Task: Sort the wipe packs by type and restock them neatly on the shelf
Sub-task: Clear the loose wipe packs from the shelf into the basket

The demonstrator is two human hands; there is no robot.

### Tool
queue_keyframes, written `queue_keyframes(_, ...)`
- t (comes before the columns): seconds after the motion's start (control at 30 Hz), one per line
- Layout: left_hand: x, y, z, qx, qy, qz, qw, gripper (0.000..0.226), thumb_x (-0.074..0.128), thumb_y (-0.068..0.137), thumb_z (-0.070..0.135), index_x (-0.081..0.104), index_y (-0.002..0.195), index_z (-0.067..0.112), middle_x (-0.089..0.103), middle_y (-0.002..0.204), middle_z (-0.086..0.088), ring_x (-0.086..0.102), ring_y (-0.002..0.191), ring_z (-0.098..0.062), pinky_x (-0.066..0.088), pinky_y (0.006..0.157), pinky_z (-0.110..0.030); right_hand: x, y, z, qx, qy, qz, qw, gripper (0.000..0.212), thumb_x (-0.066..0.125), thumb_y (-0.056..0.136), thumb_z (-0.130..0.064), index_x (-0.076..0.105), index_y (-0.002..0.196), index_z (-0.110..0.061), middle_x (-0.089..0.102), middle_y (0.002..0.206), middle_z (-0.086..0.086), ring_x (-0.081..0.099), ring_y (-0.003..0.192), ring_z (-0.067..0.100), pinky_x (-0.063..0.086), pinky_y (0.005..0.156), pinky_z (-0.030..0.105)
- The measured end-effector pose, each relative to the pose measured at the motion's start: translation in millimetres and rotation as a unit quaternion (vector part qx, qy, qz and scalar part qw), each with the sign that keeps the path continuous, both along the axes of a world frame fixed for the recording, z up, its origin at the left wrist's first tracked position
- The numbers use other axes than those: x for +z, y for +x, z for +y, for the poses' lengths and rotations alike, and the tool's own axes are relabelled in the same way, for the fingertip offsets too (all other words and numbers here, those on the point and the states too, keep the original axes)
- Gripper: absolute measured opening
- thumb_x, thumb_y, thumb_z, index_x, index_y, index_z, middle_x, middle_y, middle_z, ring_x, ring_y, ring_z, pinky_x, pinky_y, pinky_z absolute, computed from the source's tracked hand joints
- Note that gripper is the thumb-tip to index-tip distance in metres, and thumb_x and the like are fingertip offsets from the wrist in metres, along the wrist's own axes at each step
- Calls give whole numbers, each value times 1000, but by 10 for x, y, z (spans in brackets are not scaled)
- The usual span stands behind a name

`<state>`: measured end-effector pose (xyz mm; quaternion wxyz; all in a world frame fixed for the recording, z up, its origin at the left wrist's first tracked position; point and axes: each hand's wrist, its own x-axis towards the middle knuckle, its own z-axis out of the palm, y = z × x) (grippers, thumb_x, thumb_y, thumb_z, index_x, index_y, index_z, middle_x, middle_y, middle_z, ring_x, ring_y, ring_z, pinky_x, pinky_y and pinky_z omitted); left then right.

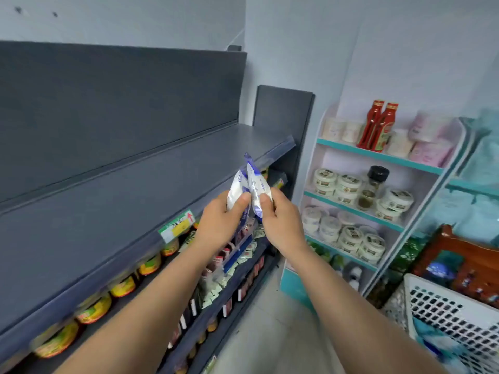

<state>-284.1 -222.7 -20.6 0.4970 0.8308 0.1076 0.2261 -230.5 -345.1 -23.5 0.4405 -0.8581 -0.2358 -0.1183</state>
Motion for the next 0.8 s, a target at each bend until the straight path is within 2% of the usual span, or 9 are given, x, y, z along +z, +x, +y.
queue_keyframes(0.1, -155, 248, -680, -43, -18, 22, 999, 19, 58, 91, 41, 65, 95, 23, 70, 85, 5, 64, 78, -15, 50, 75, -34, -129, 144, -742, -35, -22, 15, 999, 25, 38, 102, -30, 52, 95, -10, 56, 78, 10, 56, 80, 35, 45, 68, 43)
queue_keyframes(0.23, -406, 540, -1680, -91, -55, 59, 993, 14, 55, 95, 33, 65, 100, 23, 72, 94, 3, 67, 86, -17, 52, 81, -36, -358, 310, -1776, -86, -59, 40, 994, 27, 37, 102, -32, 54, 101, -10, 62, 88, 16, 58, 83, 36, 45, 70, 41)
queue_keyframes(0.33, -657, 731, -2400, -112, -53, 109, 986, 22, 52, 96, 33, 63, 108, 19, 70, 106, -6, 65, 96, -25, 50, 90, -40, -560, 370, -2529, -117, -83, 78, 987, 29, 37, 102, -33, 54, 109, -12, 63, 93, 14, 58, 87, 34, 47, 74, 41)
queue_keyframes(0.43, -884, 841, -3060, -159, -69, 133, 976, 12, 50, 97, 27, 59, 102, 21, 67, 102, -6, 62, 95, -26, 47, 86, -35, -756, 361, -3204, -144, -95, 119, 978, 27, 37, 102, -33, 50, 94, -12, 57, 84, 6, 56, 83, 32, 44, 72, 39)
queue_keyframes(0.5, -984, 893, -3448, -186, -76, 157, 967, 11, 49, 98, 26, 57, 105, 23, 64, 100, -2, 60, 93, -25, 45, 84, -33, -880, 358, -3586, -164, -93, 144, 971, 24, 37, 102, -33, 48, 89, -16, 52, 72, -2, 52, 71, 24, 40, 64, 34)
queue_keyframes(0.6, -1110, 1008, -3973, -224, -92, 193, 951, 12, 49, 98, 28, 58, 105, 23, 66, 99, -5, 61, 91, -26, 49, 85, -39, -1040, 391, -4097, -197, -97, 172, 960, 26, 36, 103, -34, 40, 81, -20, 43, 63, -5, 42, 55, 13, 31, 53, 32)
queue_keyframes(0.73, -1310, 1229, -4543, -252, -121, 262, 924, 16, 48, 99, 27, 57, 85, 24, 66, 88, -9, 63, 80, -24, 53, 73, -31, -1256, 480, -4638, -233, -106, 216, 942, 31, 36, 103, -34, 37, 74, -25, 43, 64, -4, 41, 55, 11, 30, 51, 28)
queue_keyframes(0.8, -1436, 1367, -4775, -258, -138, 301, 908, 18, 49, 98, 29, 57, 83, 25, 66, 92, -11, 64, 86, -28, 54, 82, -40, -1389, 549, -4863, -245, -127, 237, 932, 28, 37, 103, -35, 43, 80, -20, 46, 66, -3, 44, 57, 14, 32, 53, 31)
